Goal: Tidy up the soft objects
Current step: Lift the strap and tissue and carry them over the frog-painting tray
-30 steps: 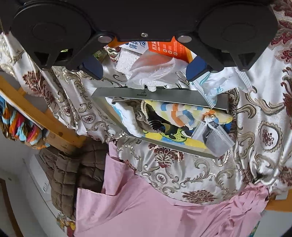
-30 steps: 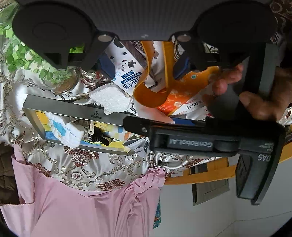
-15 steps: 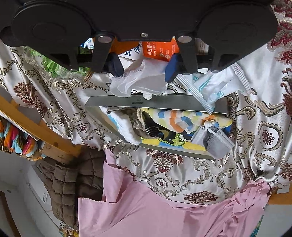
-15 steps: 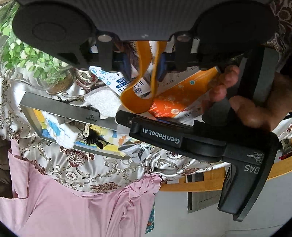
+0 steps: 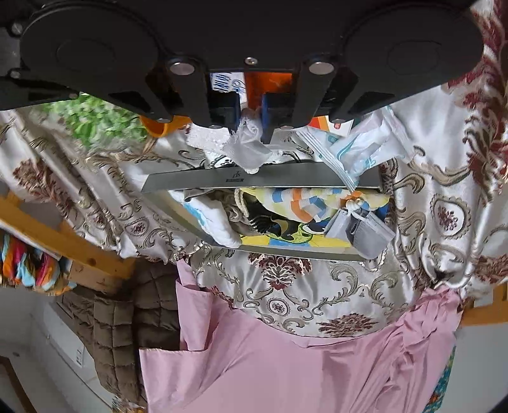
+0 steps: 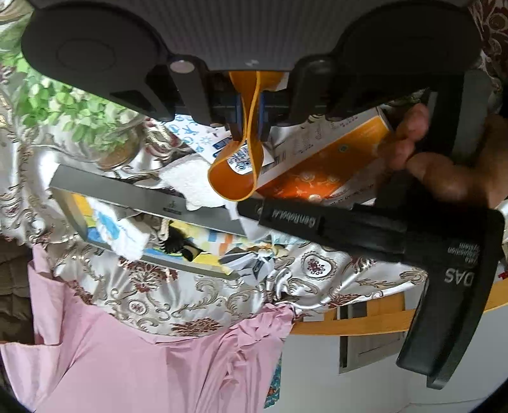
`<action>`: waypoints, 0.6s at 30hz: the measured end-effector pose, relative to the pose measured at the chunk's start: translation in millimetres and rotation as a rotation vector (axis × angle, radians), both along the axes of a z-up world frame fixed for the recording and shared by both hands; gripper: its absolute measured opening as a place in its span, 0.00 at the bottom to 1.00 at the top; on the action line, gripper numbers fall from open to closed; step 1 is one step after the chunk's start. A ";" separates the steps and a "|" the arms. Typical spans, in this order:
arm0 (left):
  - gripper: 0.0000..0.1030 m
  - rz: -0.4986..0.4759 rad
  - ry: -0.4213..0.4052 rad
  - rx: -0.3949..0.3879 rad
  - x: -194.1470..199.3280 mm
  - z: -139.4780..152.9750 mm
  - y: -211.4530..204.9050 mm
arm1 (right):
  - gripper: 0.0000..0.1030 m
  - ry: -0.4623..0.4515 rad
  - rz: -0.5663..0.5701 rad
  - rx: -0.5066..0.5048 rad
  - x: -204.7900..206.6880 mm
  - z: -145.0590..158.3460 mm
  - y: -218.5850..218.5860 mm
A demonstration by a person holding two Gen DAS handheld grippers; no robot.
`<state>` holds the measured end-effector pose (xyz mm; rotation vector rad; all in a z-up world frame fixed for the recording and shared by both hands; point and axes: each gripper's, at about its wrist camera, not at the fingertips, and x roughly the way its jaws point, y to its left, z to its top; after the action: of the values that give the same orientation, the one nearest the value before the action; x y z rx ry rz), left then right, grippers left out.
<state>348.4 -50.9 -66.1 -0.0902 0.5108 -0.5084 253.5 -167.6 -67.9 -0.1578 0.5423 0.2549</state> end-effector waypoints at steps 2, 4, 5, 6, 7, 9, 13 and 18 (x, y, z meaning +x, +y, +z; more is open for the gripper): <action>0.12 0.010 0.031 -0.047 -4.2 6.3 6.5 | 0.09 -0.008 -0.020 0.017 -2.2 5.2 -4.5; 0.12 0.019 0.057 -0.090 -9.8 13.1 12.7 | 0.09 -0.017 -0.039 0.040 -3.6 11.5 -10.3; 0.12 0.029 0.068 -0.111 -14.0 17.9 16.1 | 0.09 -0.024 -0.048 0.049 -4.9 15.0 -12.9; 0.12 0.040 0.075 -0.130 -18.4 22.3 19.4 | 0.09 -0.031 -0.054 0.058 -6.1 18.1 -15.8; 0.12 0.050 0.080 -0.152 -24.4 27.3 23.1 | 0.09 -0.037 -0.060 0.065 -7.6 21.2 -18.1; 0.12 0.060 0.080 -0.184 -36.8 36.4 27.1 | 0.09 -0.055 -0.074 0.079 -12.2 28.8 -23.0; 0.12 0.058 0.040 -0.192 -74.8 58.4 24.5 | 0.09 -0.087 -0.101 0.109 -21.8 43.0 -34.8; 0.12 0.029 -0.012 -0.225 -119.9 87.3 15.7 | 0.09 -0.138 -0.131 0.164 -41.7 65.5 -51.3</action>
<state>228.5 -35.3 21.2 -0.3089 0.4389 -0.5363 211.8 -218.8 -2.4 0.0200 0.3912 0.1582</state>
